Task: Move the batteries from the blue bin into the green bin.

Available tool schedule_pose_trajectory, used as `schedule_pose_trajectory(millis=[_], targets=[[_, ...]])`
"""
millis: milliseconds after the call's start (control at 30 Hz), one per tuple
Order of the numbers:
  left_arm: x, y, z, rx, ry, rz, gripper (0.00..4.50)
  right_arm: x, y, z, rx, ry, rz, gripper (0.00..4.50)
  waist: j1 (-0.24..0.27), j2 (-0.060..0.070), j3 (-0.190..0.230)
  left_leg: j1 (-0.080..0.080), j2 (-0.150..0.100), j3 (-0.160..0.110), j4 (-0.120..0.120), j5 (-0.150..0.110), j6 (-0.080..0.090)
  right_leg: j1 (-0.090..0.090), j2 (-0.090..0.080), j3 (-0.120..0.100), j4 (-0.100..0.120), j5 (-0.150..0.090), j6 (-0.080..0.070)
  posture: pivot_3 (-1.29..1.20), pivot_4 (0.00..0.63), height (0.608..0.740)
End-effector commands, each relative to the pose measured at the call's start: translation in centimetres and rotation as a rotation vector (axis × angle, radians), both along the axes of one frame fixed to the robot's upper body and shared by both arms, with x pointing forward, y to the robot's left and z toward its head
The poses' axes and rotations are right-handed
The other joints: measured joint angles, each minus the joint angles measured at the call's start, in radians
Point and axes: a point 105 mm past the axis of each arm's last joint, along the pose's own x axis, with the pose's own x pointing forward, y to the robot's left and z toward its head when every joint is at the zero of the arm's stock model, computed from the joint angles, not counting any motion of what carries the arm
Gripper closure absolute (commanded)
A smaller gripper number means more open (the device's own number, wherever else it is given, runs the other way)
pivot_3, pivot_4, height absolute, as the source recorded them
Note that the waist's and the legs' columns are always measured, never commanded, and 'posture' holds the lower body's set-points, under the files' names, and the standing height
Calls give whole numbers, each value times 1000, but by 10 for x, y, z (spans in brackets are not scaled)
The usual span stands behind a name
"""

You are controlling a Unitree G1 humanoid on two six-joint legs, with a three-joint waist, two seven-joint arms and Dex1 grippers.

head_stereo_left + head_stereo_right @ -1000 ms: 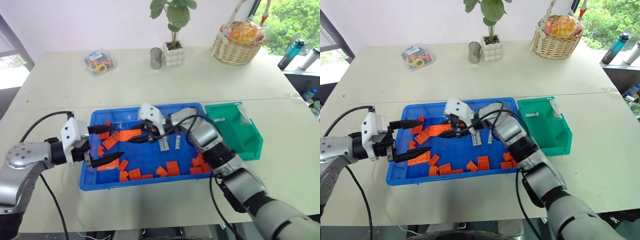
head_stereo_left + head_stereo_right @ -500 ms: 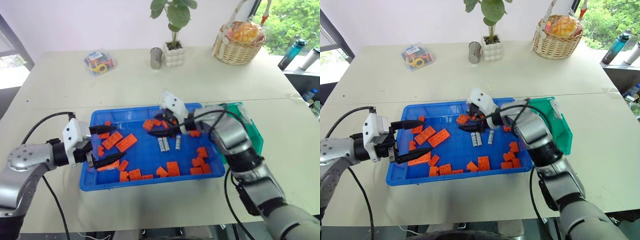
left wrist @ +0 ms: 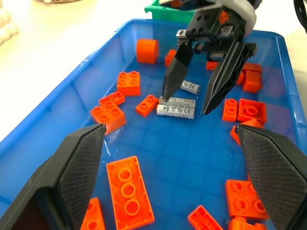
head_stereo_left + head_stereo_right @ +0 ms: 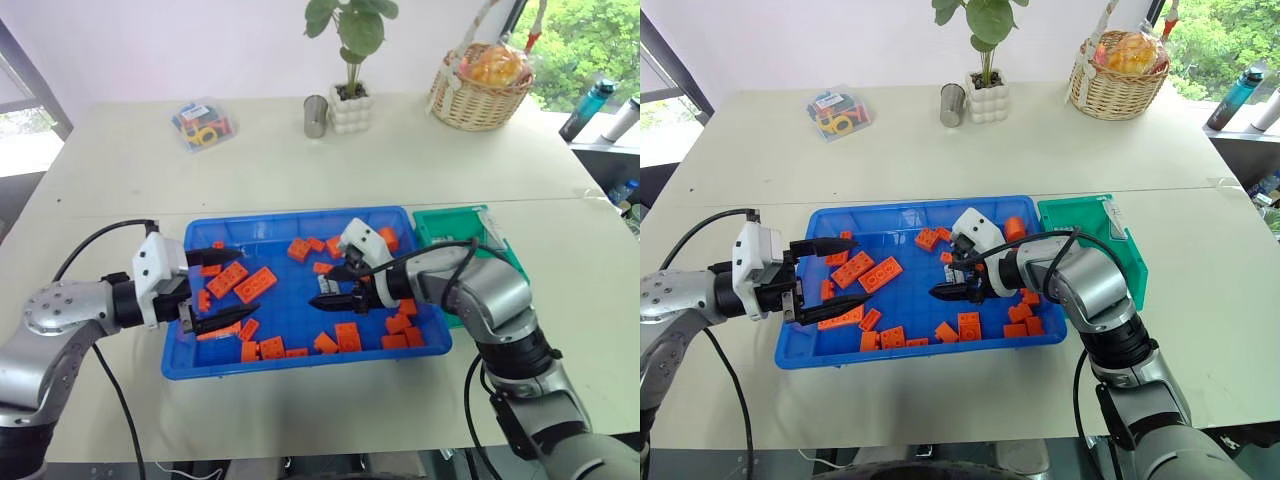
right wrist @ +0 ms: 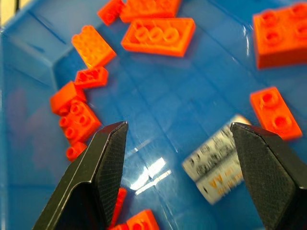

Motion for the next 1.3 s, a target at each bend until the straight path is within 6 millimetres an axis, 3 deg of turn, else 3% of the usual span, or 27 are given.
schedule_pose_trajectory(millis=[33,433,767,1067,1300], targets=[[0,-1,6,-2,-22,-13,0,2,-1,1,1,-24,-4,979,-2,0,0,0,0,0,0,0,0,0,0,0,0,0,0,0,150,737],[1,-5,6,-18,-29,-17,0,9,0,-16,-76,-49,10,979,-1,0,0,0,0,0,0,0,0,0,0,0,0,0,0,0,150,737],[-1,-3,4,-10,-28,-9,0,11,-10,-30,-179,-128,23,979,3,-1,-1,1,0,0,1,0,0,2,0,0,0,0,0,0,150,737],[3,-4,6,-7,-39,-15,0,17,16,-26,-164,-187,67,979,3,-1,-1,2,0,0,1,0,0,2,0,0,0,0,0,0,150,737],[3,-3,7,-5,-45,-12,0,16,9,-28,-187,-190,53,979,10,-1,-1,2,0,0,1,0,0,2,0,0,0,0,0,0,150,737]])
